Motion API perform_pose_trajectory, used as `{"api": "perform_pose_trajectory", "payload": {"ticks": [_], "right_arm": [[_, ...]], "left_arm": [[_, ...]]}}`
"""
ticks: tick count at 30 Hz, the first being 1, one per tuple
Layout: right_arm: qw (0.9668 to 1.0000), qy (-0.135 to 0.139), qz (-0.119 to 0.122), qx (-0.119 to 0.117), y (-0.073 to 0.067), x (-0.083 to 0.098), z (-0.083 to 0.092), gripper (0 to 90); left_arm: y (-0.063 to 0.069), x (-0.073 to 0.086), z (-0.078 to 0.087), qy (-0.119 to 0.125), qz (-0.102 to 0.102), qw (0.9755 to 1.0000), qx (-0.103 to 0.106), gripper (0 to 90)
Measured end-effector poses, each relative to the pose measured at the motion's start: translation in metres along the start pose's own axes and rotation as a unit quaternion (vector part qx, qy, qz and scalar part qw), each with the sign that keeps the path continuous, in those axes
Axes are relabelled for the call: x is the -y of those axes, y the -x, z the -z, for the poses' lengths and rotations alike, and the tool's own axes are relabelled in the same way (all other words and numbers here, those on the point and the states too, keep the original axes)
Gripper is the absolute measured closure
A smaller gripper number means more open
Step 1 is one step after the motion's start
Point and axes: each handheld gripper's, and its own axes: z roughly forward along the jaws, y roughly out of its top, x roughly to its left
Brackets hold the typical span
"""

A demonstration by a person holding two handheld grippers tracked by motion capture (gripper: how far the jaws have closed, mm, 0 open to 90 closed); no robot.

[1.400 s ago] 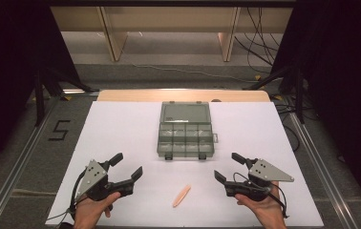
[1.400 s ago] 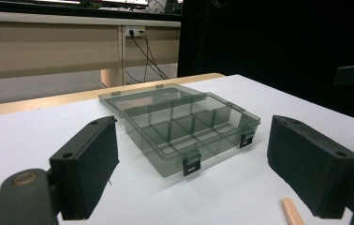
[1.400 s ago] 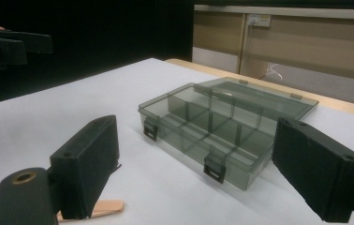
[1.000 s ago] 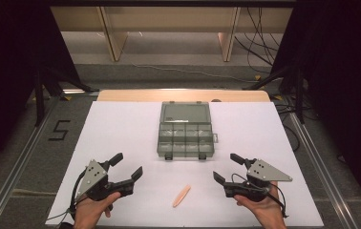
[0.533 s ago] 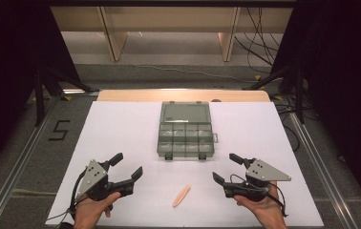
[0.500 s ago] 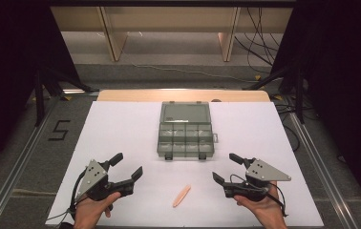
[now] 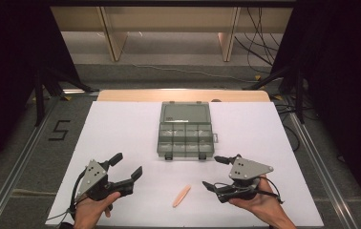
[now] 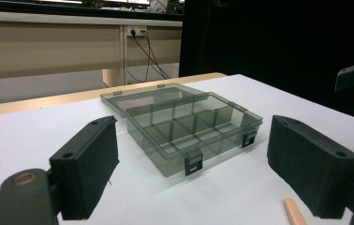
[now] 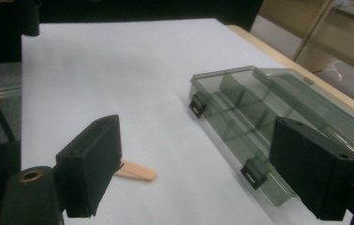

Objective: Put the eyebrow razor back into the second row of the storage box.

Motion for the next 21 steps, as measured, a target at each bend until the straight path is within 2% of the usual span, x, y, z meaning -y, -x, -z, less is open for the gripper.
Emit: {"api": "perform_pose_trajectory", "payload": {"ticks": [2, 3, 5, 9, 12, 17, 19, 21], "right_arm": [[0.9994, -0.021, 0.018, -0.023, -0.002, -0.006, -0.007, 18.4], [0.9994, -0.021, 0.018, -0.023, -0.002, -0.006, -0.007, 18.4], [0.9981, -0.037, 0.035, -0.035, -0.004, -0.010, -0.012, 18.6], [0.9932, -0.070, 0.061, -0.070, -0.008, -0.018, -0.026, 22.1], [0.9909, -0.081, 0.069, -0.082, -0.011, -0.022, -0.034, 22.3], [0.9836, -0.111, 0.096, -0.106, -0.017, -0.029, -0.049, 23.5], [0.9792, -0.127, 0.102, -0.121, -0.019, -0.032, -0.056, 24.3], [0.9767, -0.136, 0.107, -0.127, -0.020, -0.033, -0.059, 24.6]], "left_arm": [[0.000, 0.000, 0.000, -0.001, 0.000, 1.0000, 0.000, 16.2], [0.000, 0.000, 0.000, -0.001, 0.000, 1.0000, 0.000, 16.2], [0.000, 0.000, 0.000, 0.000, 0.000, 1.0000, 0.000, 16.2], [0.000, 0.000, 0.000, -0.001, 0.000, 1.0000, 0.000, 16.2], [0.000, 0.000, 0.000, 0.000, 0.000, 1.0000, 0.000, 16.2], [0.000, 0.000, 0.000, 0.000, 0.000, 1.0000, -0.001, 16.2], [0.000, 0.000, 0.000, -0.001, 0.000, 1.0000, -0.001, 16.2], [0.000, 0.000, 0.000, -0.001, 0.000, 1.0000, -0.001, 16.2]]}}
